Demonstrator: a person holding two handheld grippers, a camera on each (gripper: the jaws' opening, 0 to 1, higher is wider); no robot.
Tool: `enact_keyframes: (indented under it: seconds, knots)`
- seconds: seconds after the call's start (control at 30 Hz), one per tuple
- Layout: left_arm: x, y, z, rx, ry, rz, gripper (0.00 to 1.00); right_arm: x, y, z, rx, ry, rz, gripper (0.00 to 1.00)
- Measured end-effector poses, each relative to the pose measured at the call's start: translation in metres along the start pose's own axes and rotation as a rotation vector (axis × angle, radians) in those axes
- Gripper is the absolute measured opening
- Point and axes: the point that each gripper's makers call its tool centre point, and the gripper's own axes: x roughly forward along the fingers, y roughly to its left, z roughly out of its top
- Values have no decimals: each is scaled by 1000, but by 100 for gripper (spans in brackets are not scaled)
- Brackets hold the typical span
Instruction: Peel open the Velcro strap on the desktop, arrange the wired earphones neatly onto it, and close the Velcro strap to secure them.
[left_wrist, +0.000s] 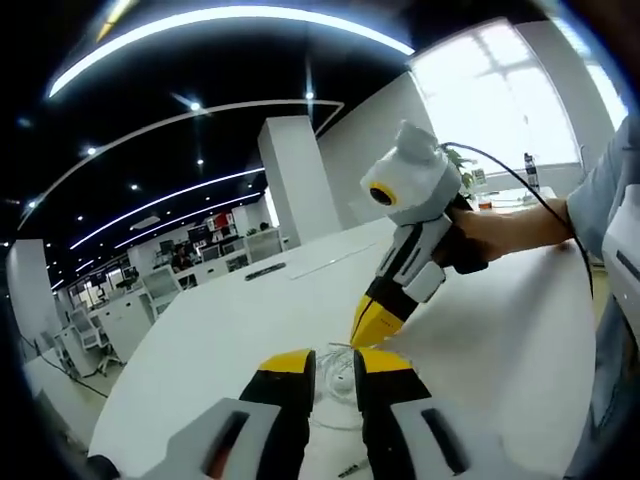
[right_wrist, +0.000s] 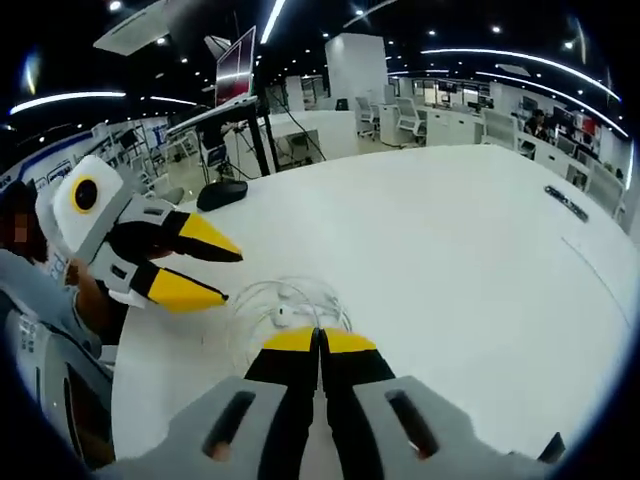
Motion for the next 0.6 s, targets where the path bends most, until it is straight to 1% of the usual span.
enact_keyframes:
  seconds: [0.03,0.17,0.2,0.37,0.53,0.6]
  knots:
    - [0,0,0,0,1,1,19,0,0,0,-1,0,-1,3]
    - [5,0,-9,6,33,6,19,-1,4,-3,22,-14,5,3]
    - [9,1,-13,16,45,16,19,-3,6,-4,23,-17,3,3]
    - [19,2,-17,51,55,30,19,-14,10,-9,17,-40,-27,3]
    - [23,4,-22,59,63,28,18,-21,11,-12,37,-65,-27,3]
    - [25,4,-24,69,67,22,16,-22,10,-13,47,-65,-28,3]
